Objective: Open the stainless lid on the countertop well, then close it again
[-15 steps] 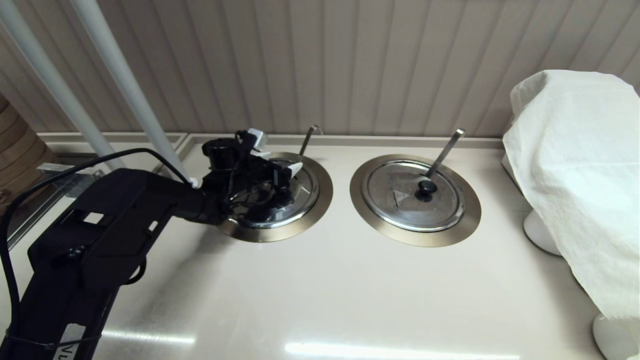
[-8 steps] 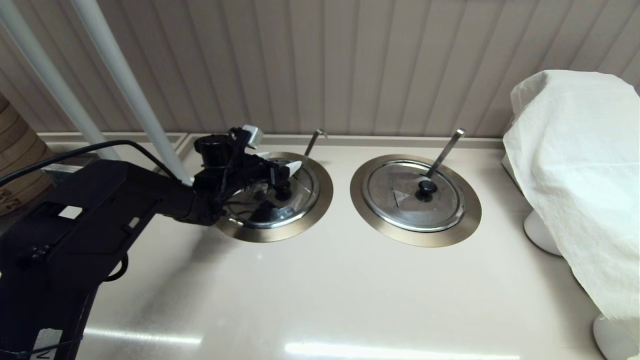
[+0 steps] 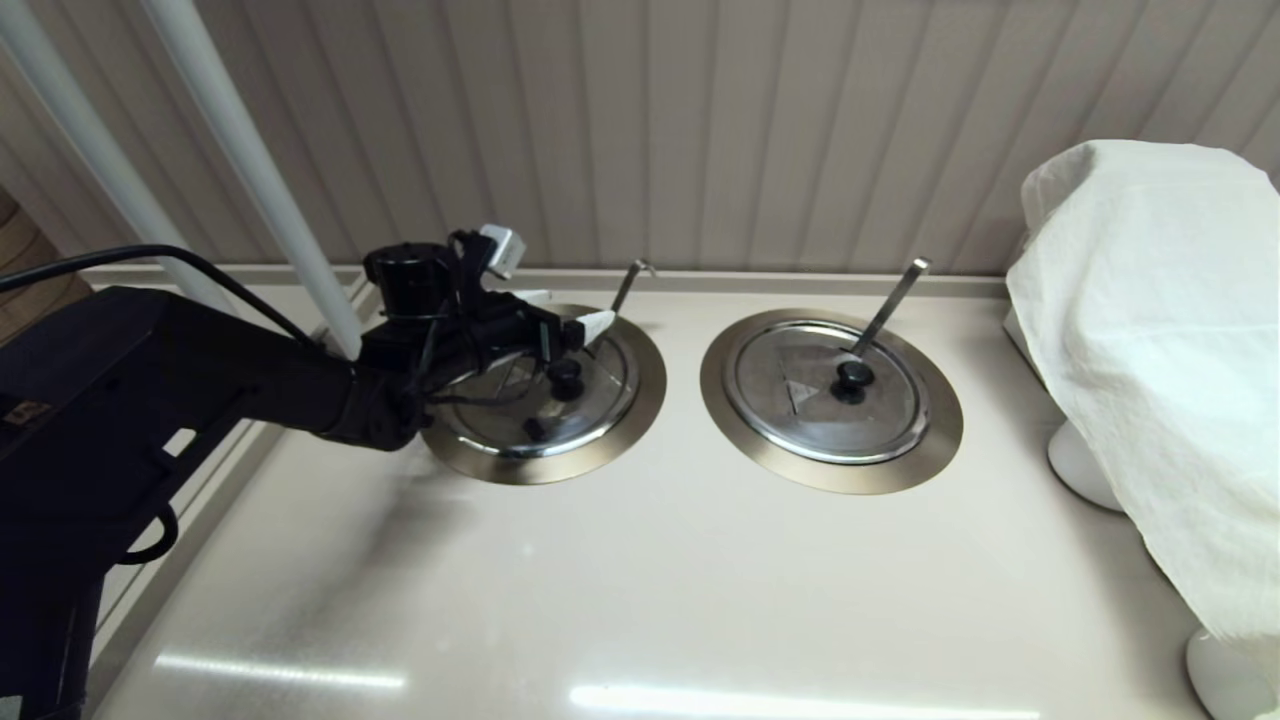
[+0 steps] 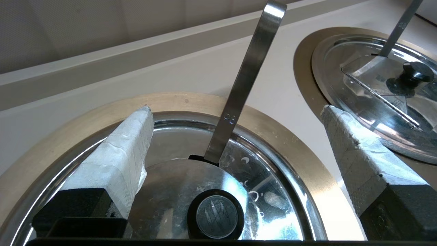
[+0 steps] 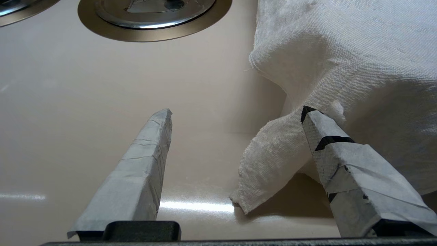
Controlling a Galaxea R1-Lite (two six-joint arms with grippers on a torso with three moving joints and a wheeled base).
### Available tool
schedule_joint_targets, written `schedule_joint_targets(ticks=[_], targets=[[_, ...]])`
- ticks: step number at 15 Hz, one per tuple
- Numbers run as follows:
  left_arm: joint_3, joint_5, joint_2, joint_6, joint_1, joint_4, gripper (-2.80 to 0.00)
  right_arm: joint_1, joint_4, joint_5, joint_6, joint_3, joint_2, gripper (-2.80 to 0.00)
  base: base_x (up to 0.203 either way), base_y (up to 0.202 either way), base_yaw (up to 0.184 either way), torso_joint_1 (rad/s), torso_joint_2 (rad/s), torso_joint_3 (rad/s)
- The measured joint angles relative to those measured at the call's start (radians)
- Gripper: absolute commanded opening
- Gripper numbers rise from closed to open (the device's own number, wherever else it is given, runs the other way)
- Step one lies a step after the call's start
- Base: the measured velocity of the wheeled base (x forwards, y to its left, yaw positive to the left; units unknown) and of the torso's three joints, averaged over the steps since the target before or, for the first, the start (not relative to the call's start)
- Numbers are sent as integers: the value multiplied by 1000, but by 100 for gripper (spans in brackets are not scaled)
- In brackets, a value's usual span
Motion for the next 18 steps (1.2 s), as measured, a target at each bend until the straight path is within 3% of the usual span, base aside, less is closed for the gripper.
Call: schedule_joint_targets(ticks=[2, 3, 7, 11, 13, 18], targets=[[27, 42, -67, -1, 3, 41, 0, 0, 0, 0, 0, 0, 0, 0, 0, 0, 0, 0, 0, 0], [44, 68, -110, -1, 5, 82, -280, 0, 0, 0, 0, 0, 0, 0, 0, 0, 0, 0, 0, 0], [221, 179, -320, -1, 7, 267, -280, 0, 0, 0, 0, 0, 0, 0, 0, 0, 0, 0, 0, 0], [388, 500, -494, -1, 20, 324, -280, 0, 0, 0, 0, 0, 0, 0, 0, 0, 0, 0, 0, 0], [462, 629, -586, -13, 22, 389, -280, 0, 0, 0, 0, 0, 0, 0, 0, 0, 0, 0, 0, 0], [602, 736, -920, -23, 23, 606, -280, 0, 0, 0, 0, 0, 0, 0, 0, 0, 0, 0, 0, 0]])
